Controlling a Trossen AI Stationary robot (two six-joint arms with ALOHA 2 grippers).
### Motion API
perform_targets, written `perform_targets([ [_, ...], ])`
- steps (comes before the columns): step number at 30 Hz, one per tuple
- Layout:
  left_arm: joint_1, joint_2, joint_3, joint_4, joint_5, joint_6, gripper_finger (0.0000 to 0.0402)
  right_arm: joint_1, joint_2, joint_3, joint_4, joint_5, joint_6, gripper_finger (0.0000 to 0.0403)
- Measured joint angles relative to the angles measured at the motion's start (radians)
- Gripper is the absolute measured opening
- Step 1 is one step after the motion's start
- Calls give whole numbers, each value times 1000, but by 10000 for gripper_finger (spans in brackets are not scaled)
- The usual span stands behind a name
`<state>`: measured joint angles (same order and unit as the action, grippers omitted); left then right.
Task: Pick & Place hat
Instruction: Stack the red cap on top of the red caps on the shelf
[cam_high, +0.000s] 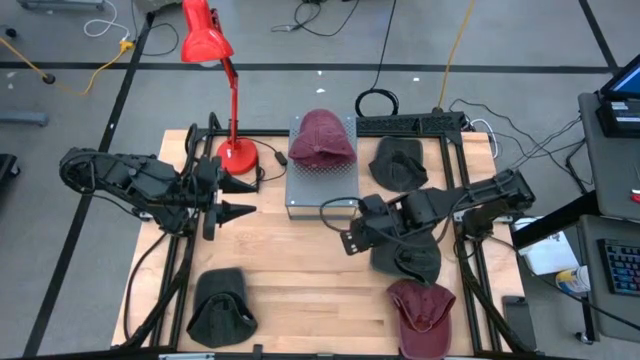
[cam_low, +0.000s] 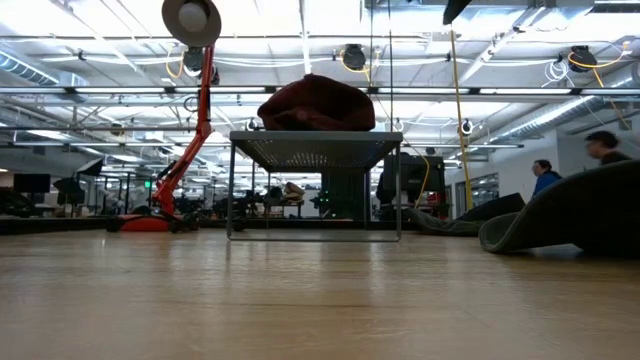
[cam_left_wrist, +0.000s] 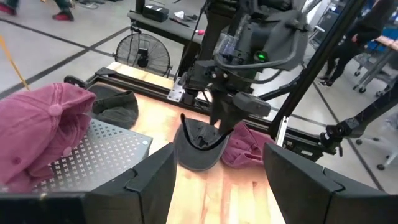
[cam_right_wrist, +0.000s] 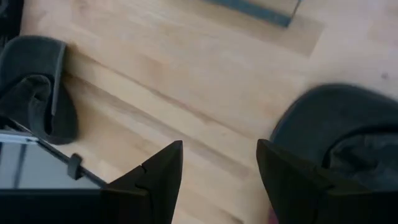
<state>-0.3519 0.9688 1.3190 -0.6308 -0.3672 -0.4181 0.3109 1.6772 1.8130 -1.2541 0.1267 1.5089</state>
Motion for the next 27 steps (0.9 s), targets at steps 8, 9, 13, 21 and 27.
perform_targets([
  [8,0,0,0,12,1,-71,244,156,0,0,32,25,245,201],
  [9,0,0,0,15,1,-78,244,179,0,0,37,35,276,201],
  [13,0,0,0,31,3,-92,244,265,0,0,58,54,375,201],
  [21,0,0,0,59,4,-125,244,416,0,0,111,50,513,201],
  [27,0,0,0,58,4,-165,244,491,8,0,125,33,573,201],
])
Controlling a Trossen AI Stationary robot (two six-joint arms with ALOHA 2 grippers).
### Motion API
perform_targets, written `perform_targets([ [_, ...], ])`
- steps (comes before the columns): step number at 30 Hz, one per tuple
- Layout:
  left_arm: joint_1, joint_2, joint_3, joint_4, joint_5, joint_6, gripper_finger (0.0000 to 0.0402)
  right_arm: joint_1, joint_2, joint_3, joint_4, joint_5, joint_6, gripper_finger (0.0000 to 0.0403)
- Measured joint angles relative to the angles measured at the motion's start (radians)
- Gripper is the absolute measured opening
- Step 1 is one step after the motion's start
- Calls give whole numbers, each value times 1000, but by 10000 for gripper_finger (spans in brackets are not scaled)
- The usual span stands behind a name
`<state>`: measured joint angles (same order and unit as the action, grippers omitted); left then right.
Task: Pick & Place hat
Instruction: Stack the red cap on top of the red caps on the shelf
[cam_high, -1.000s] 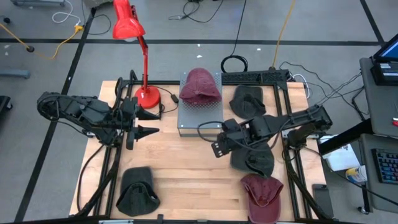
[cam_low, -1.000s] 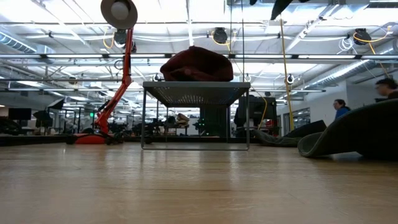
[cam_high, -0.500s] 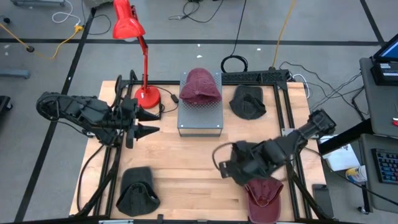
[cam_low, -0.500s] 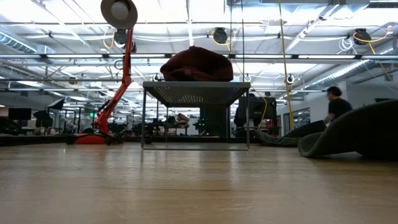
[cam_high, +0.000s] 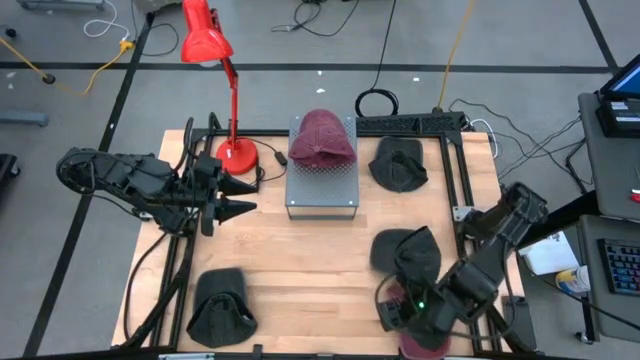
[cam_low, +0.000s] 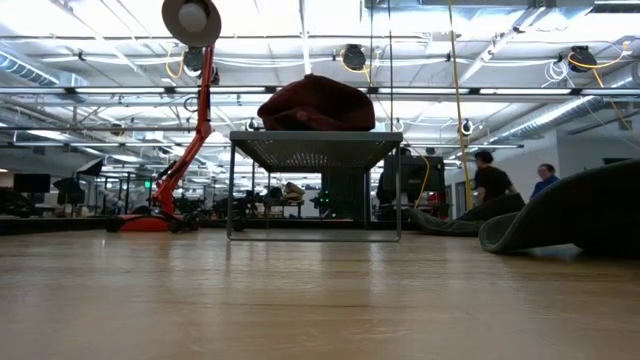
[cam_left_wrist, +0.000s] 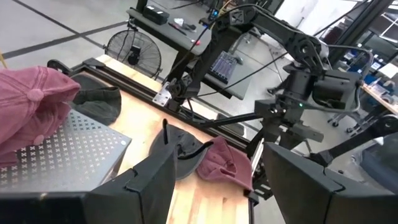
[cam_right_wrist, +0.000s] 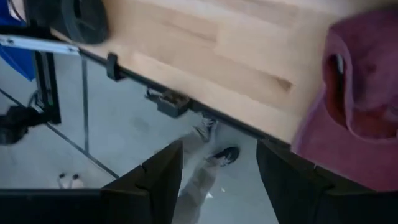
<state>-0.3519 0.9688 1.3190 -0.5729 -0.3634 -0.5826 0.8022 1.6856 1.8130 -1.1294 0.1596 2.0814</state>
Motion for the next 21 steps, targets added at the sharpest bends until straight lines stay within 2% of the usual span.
perform_targets([
  [4,0,0,0,0,0,-4,244,36,4,-41,27,-21,51,201],
  [9,0,0,0,-1,0,-3,244,59,4,-166,156,-55,103,201],
  [15,0,0,0,-2,0,8,244,60,5,-355,269,-61,155,201],
  [21,0,0,0,-4,0,9,244,40,17,-432,310,-112,165,201],
])
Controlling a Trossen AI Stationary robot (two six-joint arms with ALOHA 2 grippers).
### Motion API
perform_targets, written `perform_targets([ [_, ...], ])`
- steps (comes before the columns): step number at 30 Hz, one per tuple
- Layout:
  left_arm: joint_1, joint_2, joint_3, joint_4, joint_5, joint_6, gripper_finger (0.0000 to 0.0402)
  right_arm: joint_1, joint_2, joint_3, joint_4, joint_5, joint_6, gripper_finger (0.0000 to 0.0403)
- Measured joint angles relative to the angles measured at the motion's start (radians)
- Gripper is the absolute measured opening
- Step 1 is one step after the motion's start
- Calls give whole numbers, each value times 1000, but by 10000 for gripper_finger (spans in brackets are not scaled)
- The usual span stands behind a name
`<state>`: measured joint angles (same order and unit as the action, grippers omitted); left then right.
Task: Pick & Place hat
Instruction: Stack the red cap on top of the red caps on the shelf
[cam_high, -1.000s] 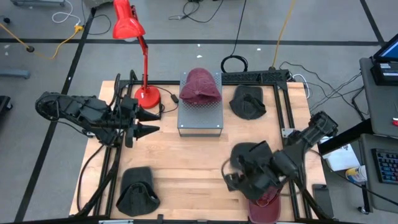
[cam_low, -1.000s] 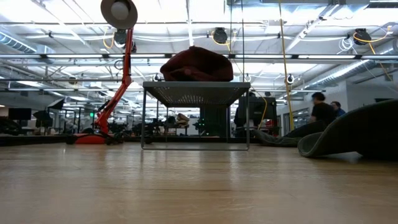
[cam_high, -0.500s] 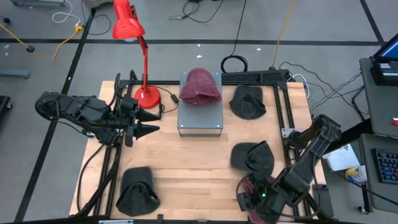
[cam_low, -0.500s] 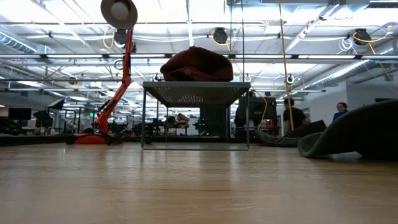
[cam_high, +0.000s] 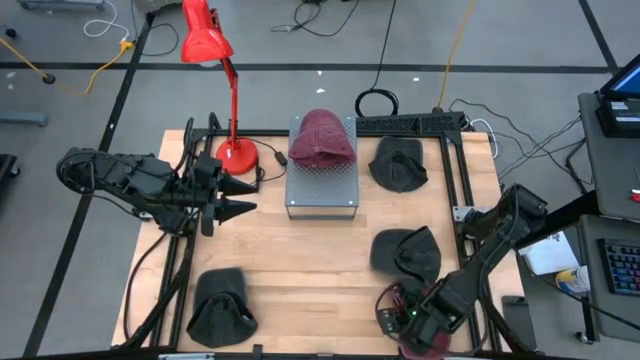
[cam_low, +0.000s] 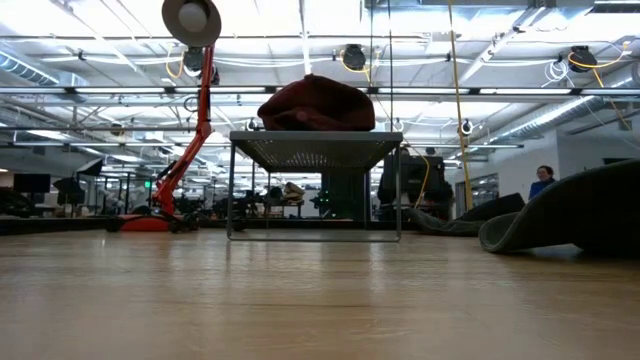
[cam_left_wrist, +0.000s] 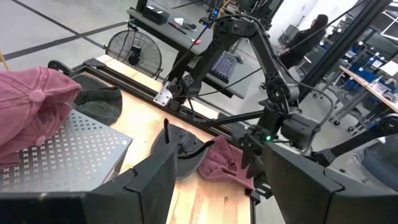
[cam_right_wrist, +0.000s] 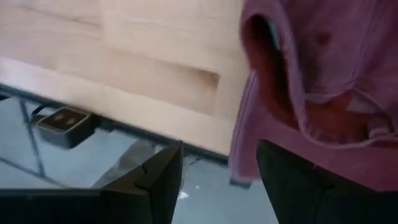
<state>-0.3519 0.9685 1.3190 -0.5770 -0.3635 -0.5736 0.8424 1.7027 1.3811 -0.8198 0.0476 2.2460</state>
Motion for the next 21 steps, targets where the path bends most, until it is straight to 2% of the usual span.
perform_targets([
  [12,0,0,0,-4,0,2,244,-10,151,0,-16,-47,-38,201],
  [21,0,0,0,-4,0,1,244,-12,192,1,-21,-59,-35,199],
])
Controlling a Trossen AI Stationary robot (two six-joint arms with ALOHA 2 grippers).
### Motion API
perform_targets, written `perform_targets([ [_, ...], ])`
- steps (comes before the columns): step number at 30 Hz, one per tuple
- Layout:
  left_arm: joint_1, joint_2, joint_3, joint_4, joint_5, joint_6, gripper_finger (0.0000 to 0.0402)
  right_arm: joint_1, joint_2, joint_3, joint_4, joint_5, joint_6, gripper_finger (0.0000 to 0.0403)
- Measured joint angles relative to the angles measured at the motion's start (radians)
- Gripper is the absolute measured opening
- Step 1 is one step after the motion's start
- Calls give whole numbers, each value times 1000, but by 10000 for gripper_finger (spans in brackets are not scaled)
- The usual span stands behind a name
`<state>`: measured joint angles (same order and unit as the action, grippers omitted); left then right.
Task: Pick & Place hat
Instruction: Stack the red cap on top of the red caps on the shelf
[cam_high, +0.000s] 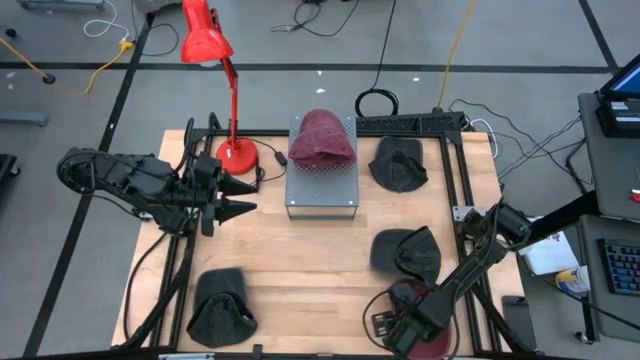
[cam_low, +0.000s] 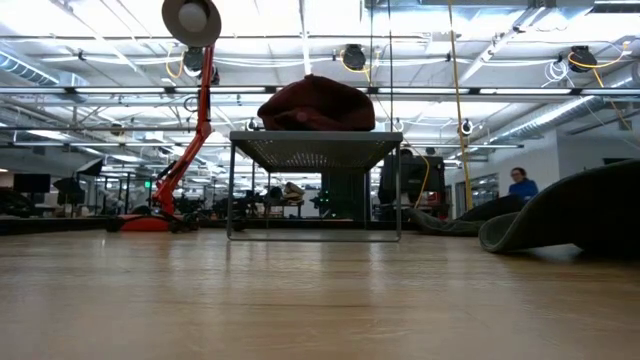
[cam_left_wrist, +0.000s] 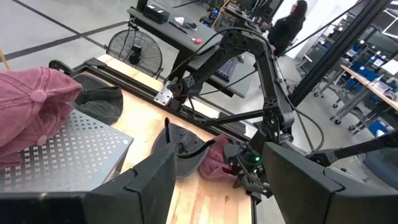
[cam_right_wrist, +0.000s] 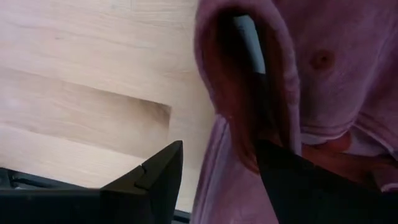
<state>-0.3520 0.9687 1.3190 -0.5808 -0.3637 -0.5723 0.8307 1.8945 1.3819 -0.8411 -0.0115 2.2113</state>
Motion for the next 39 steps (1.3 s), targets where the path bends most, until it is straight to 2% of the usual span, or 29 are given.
perform_targets([
  [5,0,0,0,0,0,-6,244,0,3,0,-6,-2,-4,163],
  [8,0,0,0,0,0,-6,244,0,3,0,-7,-10,-17,116],
  [12,0,0,0,0,0,-5,244,0,2,1,1,-51,-69,34],
  [14,0,0,0,0,0,-5,244,1,-2,1,4,-53,-99,13],
  [20,0,0,0,0,35,-2,244,-2,-53,0,-12,-57,-193,11],
  [27,-1,0,0,0,49,-3,244,-12,-220,0,-14,18,-360,8],
  [30,-1,0,0,0,49,-3,244,-12,-294,0,-26,65,-400,7],
  [39,0,0,0,1,50,-8,244,-11,-457,0,14,117,-516,8],
])
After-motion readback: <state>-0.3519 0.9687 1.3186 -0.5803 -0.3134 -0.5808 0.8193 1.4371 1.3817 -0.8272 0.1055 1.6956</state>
